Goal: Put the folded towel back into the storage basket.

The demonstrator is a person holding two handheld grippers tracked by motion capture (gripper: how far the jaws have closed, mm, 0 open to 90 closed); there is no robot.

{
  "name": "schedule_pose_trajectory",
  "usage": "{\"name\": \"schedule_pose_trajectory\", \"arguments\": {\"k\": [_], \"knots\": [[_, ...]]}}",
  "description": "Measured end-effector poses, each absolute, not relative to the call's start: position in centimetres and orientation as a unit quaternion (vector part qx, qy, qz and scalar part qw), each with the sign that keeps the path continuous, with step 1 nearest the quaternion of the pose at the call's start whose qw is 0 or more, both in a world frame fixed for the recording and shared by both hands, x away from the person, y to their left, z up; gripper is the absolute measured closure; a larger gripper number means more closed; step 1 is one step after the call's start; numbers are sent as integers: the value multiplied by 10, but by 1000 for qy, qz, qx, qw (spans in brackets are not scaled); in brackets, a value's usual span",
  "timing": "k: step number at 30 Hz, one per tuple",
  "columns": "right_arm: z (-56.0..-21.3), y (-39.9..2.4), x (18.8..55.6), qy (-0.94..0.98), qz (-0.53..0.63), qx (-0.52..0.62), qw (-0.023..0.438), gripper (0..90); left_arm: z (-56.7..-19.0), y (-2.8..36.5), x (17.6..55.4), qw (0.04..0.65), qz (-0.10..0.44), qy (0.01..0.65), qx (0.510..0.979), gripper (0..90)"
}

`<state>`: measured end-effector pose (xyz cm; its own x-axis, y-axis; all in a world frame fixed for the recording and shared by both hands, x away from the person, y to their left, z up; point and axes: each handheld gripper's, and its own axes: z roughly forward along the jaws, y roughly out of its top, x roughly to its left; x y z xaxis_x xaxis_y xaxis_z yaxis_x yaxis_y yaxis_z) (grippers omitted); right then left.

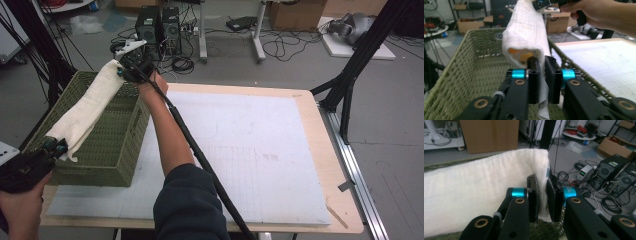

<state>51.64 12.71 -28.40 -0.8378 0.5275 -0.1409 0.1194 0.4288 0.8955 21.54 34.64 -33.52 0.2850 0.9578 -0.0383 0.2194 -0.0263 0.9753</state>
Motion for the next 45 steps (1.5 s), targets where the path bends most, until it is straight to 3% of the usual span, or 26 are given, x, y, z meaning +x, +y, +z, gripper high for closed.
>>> {"name": "schedule_pose_trajectory", "arguments": {"k": [2,4,8,13,18,27,45], "knots": [[-289,136,514,815,489,211,227,524,-335,348,216,507,369,484,610,577],[-291,138,512,809,499,223,217,518,-334,350,214,513,384,482,598,450],[-287,133,507,811,499,213,219,508,-331,353,211,530,399,478,576,381],[-283,110,496,805,519,208,199,459,-329,351,212,549,373,483,571,329],[-286,73,481,803,529,204,183,430,-328,344,214,545,369,506,558,173],[-283,11,455,798,542,210,158,236,-328,326,221,559,335,478,589,170],[-301,-78,413,815,512,212,171,163,-329,287,239,596,293,430,612,175]]}}
